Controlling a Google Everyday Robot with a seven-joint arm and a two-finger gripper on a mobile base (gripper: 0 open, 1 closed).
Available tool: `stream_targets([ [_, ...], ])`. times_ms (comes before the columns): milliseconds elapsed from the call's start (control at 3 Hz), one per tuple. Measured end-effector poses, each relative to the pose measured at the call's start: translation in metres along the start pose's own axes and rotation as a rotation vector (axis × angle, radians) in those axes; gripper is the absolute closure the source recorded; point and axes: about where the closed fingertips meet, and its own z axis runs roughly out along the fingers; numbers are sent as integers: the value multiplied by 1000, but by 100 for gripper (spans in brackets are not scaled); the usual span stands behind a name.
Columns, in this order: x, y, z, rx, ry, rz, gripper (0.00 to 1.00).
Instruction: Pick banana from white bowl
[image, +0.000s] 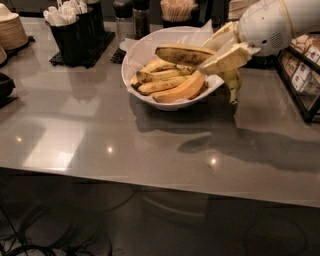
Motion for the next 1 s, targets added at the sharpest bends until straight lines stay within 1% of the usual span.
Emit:
stream_targets([
  [333,-27,39,-37,52,-156,-30,100],
  [667,-15,84,-52,74,-249,20,100],
  [1000,-3,94,-63,98,-246,51,100],
])
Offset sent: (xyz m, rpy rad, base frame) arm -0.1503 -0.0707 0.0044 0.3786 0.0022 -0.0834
